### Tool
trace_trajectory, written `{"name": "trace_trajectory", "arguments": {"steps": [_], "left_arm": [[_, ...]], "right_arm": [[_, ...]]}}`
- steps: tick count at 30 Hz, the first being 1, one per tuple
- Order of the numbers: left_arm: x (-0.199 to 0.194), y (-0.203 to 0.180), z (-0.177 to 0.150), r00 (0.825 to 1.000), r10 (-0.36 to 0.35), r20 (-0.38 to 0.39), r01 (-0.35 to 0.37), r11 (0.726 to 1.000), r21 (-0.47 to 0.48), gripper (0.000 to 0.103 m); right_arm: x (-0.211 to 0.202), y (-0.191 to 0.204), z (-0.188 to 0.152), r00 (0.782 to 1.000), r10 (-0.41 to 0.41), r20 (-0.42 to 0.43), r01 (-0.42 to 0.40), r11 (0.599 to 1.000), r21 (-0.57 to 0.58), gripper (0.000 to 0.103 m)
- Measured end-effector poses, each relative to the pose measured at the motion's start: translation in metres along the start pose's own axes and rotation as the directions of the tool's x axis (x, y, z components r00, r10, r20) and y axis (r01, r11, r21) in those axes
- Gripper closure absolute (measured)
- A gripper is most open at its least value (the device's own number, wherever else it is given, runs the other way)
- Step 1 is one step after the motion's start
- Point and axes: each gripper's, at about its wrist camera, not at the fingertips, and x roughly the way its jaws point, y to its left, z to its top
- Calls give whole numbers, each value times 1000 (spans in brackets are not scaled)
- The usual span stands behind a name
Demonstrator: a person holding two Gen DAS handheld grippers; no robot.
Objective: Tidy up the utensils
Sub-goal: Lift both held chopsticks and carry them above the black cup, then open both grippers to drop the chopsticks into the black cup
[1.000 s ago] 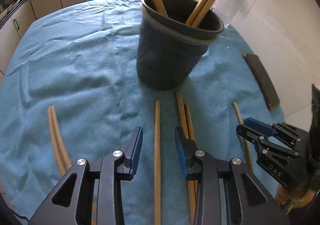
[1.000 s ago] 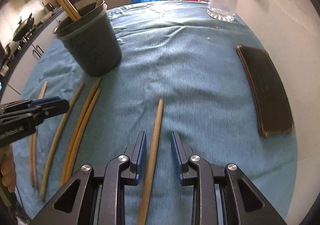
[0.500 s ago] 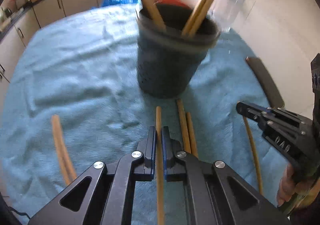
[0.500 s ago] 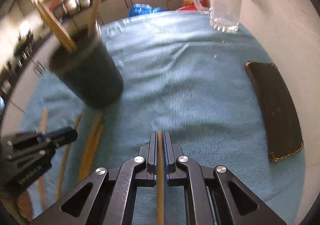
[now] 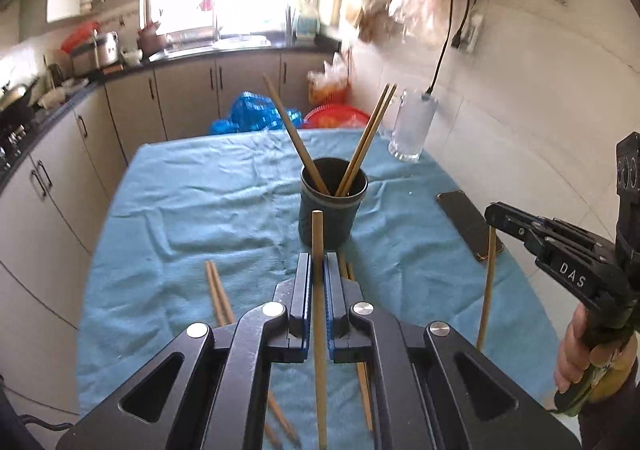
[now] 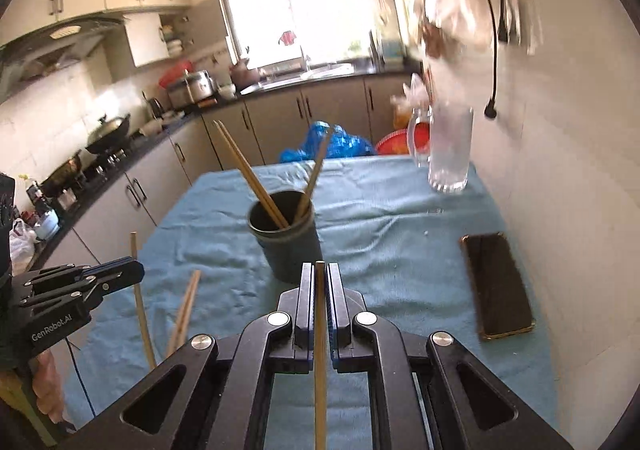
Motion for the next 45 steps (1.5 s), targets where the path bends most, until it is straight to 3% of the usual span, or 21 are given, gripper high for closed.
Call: {"name": "trace_trajectory", "arguments": {"steps": [12, 17, 23, 30, 36, 40, 45], "left_arm": [[-73, -22, -14, 988, 48, 150, -59, 995, 74, 98], [-77, -17, 11, 985, 32, 168, -38, 999, 32, 98], [-71, -15, 67, 975, 40, 220, -43, 999, 9, 98], [-42, -14, 137, 966, 49, 253, -46, 999, -19, 98], [2, -6, 186, 972, 25, 233, -12, 998, -60, 98], [45, -5, 200, 984, 28, 175, -17, 998, -64, 98], [103, -3, 193, 999, -3, 43, 5, 998, -60, 98]], "right_arm": [[-71, 9, -4, 993, 18, 120, -18, 1000, 5, 97], [-77, 13, 15, 987, 26, 157, -29, 999, 14, 97], [-69, 16, 61, 976, 37, 214, -45, 998, 32, 97], [-36, 17, 130, 964, 18, 266, -38, 997, 70, 97], [-4, 8, 175, 952, 4, 305, -49, 989, 140, 97], [28, 2, 184, 956, -20, 294, -32, 985, 170, 97], [80, -11, 175, 981, -33, 190, -5, 981, 194, 97]]}}
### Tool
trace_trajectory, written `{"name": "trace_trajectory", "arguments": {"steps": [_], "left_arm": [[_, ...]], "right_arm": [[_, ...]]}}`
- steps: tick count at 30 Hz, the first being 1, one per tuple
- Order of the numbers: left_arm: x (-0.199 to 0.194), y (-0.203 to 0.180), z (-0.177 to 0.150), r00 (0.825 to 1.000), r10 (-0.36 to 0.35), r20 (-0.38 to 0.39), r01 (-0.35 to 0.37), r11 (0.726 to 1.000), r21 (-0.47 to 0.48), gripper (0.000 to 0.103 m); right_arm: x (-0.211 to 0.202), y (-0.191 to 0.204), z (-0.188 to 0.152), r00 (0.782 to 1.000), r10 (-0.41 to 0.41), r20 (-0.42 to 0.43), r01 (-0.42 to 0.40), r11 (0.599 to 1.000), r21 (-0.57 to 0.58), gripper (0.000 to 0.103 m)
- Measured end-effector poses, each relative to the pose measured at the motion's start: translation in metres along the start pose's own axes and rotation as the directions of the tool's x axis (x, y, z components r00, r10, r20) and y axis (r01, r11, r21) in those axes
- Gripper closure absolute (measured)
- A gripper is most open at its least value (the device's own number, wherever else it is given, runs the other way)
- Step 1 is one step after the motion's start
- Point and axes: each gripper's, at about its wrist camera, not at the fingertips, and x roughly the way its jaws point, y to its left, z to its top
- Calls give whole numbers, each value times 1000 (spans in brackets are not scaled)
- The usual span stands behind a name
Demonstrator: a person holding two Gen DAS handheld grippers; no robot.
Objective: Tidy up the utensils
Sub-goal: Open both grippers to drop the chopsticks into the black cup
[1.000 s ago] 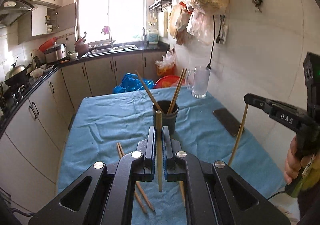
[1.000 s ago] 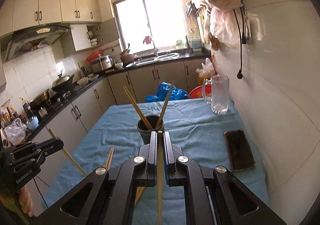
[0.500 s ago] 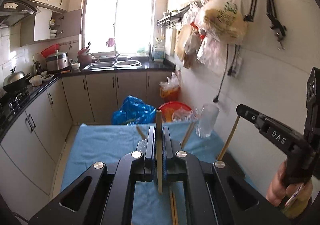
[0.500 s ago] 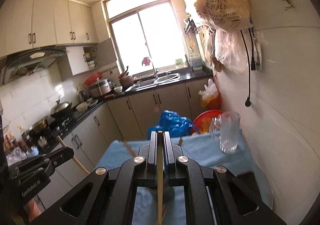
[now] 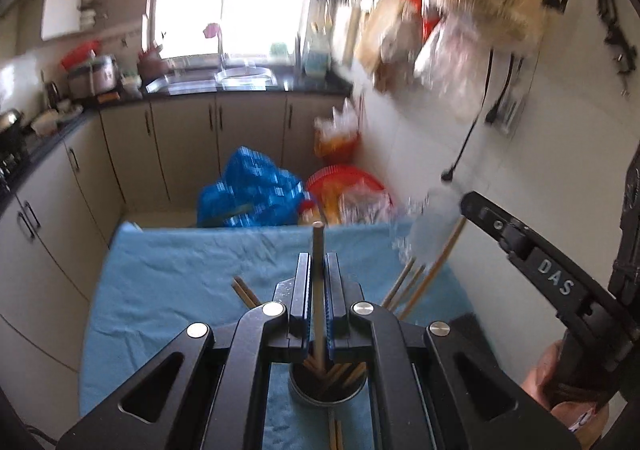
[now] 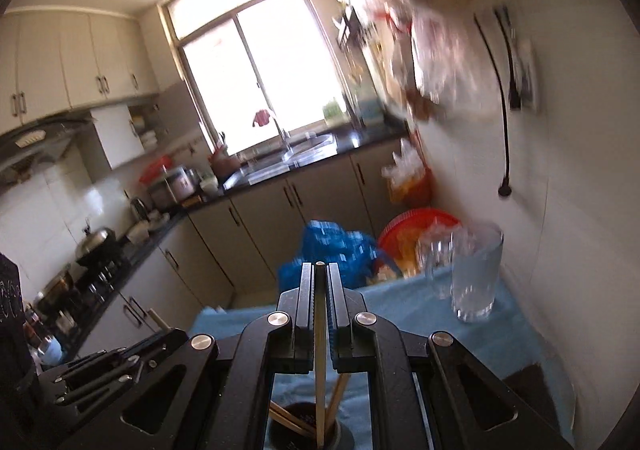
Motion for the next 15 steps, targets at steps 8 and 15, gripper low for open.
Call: {"name": "trace_trajectory", "arguments": {"steps": [8, 15], "left_arm": [[17, 4, -15, 999, -14, -33, 14, 1000, 7, 69], [-31, 17, -19, 999, -13, 43, 14, 1000, -6, 62]], "right_arm": [[45, -25, -24, 993, -10, -114, 12, 1000, 16, 92], [25, -29, -21, 996, -2, -94, 4, 1000, 26, 64]]}}
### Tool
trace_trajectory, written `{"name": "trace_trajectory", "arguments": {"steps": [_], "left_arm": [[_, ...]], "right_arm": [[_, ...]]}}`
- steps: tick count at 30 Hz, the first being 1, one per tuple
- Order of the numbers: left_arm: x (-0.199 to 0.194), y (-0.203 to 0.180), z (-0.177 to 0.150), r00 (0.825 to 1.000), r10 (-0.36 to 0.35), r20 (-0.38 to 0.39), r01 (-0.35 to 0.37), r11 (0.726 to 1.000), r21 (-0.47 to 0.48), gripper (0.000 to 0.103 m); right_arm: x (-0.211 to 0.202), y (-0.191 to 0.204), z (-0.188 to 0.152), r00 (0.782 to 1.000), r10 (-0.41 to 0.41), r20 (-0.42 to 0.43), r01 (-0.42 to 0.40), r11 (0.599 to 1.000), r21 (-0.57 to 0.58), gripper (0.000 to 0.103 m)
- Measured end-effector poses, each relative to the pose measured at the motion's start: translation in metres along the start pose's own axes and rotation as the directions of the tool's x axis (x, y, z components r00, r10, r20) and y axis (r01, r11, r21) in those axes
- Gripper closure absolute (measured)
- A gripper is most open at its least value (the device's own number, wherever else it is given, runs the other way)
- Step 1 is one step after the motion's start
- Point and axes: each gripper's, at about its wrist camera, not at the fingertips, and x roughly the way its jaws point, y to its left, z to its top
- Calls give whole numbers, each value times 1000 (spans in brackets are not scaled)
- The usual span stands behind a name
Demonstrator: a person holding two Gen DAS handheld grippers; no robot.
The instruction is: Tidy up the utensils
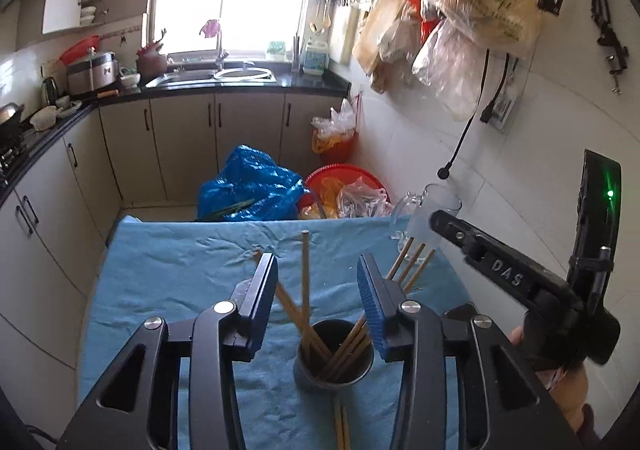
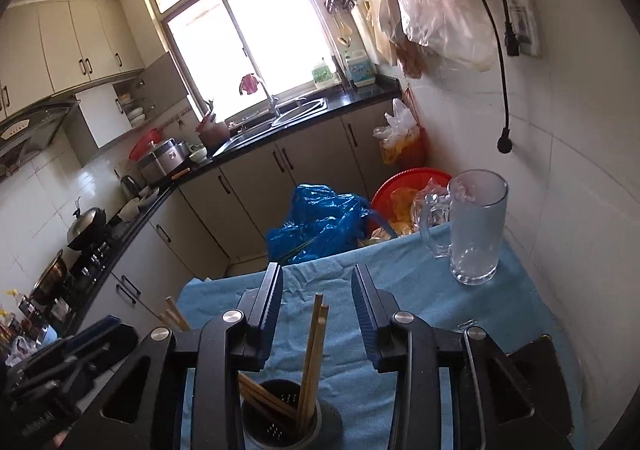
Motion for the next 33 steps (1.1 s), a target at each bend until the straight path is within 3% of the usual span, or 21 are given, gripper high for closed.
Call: {"name": "trace_trajectory", "arguments": {"steps": [5, 9, 13, 17, 19, 21, 23, 27, 31, 33], "left_arm": [[-43, 15, -23, 999, 25, 23, -25, 1000, 10, 55], [-65, 38, -62, 998, 55, -10, -55, 998, -19, 50], [-60, 68, -120, 988, 87, -124, -95, 994, -59, 50], [-39, 96, -172, 964, 102, -244, -134, 984, -119, 51], [-23, 107, -198, 947, 100, -305, -149, 979, -141, 58], [-12, 111, -217, 934, 106, -343, -160, 978, -134, 64], [-3, 110, -232, 924, 113, -365, -165, 980, -114, 68], [11, 101, -249, 911, 114, -397, -157, 985, -77, 73], [17, 96, -253, 910, 146, -389, -174, 984, -38, 80], [19, 94, -253, 908, 161, -386, -184, 983, -23, 82]], "right_arm": [[-38, 6, -9, 1000, -10, 1, 10, 998, -56, 58], [-64, 10, -36, 998, -20, -57, 12, 991, -131, 50], [-71, 12, -88, 982, -46, -184, 2, 973, -233, 49], [-63, 12, -155, 943, -33, -330, -59, 962, -265, 49], [-53, 11, -186, 919, -19, -394, -87, 964, -250, 51], [-44, 13, -209, 898, -4, -439, -110, 966, -233, 61], [-35, 16, -225, 886, 1, -463, -125, 964, -237, 62], [-16, 24, -248, 877, -46, -478, -110, 950, -293, 69], [-1, 27, -260, 868, -100, -487, -72, 943, -324, 76], [0, 24, -261, 875, -97, -475, -64, 948, -311, 77]]}}
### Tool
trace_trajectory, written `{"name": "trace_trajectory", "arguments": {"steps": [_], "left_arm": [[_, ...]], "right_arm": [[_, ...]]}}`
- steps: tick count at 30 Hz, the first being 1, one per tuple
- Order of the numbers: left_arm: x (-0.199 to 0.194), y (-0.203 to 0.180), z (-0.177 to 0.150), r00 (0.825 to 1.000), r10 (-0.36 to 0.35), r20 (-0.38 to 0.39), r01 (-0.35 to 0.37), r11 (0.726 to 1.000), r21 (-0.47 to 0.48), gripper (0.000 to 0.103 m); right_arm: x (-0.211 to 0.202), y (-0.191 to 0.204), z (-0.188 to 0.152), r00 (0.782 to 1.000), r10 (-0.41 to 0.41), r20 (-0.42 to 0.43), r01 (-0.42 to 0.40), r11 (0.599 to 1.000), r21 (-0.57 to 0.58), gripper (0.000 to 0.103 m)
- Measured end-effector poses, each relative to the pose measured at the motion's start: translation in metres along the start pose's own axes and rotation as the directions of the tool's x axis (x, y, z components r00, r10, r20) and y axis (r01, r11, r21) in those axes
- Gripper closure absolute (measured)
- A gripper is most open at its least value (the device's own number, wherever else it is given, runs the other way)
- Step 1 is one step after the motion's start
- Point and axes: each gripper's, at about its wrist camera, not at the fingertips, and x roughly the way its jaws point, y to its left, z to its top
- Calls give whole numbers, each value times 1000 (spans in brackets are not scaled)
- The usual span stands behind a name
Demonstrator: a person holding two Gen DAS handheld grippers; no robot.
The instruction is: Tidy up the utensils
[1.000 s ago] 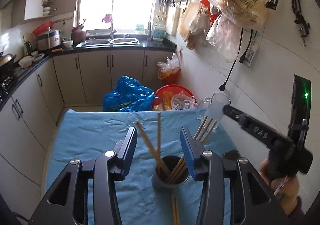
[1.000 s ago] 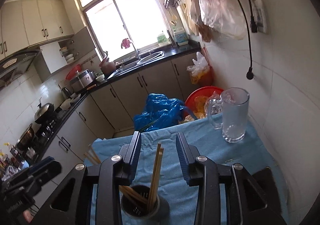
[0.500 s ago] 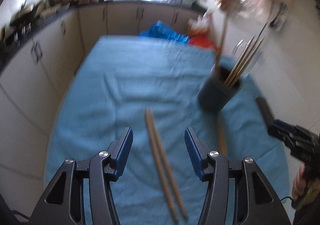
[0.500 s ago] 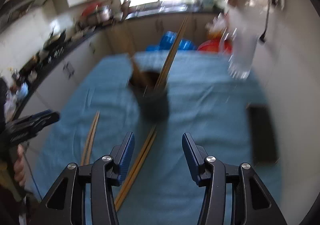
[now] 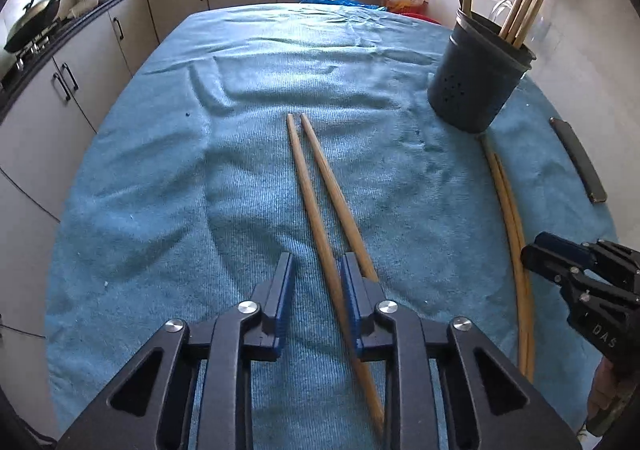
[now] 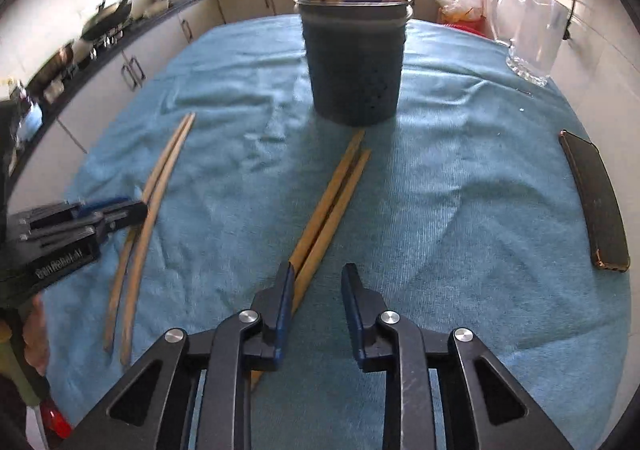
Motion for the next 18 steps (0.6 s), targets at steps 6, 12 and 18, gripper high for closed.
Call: {"name": "trace_trajectory", "arguments": {"steps": [6, 12, 18], "left_arm": [[3, 5, 8, 1000, 7, -1, -7, 1000, -17, 90], [8, 7, 17, 1000, -2, -15, 1, 998, -63, 96], [-9, 22, -12, 994, -93, -59, 87, 991, -106, 97]], "right_arm": [[5, -7, 5, 1000, -26, -5, 26, 999, 27, 87], [9, -7, 13, 998, -54, -12, 54, 998, 37, 90], [-11, -29, -13, 998, -33, -51, 35, 999, 28, 93]]}}
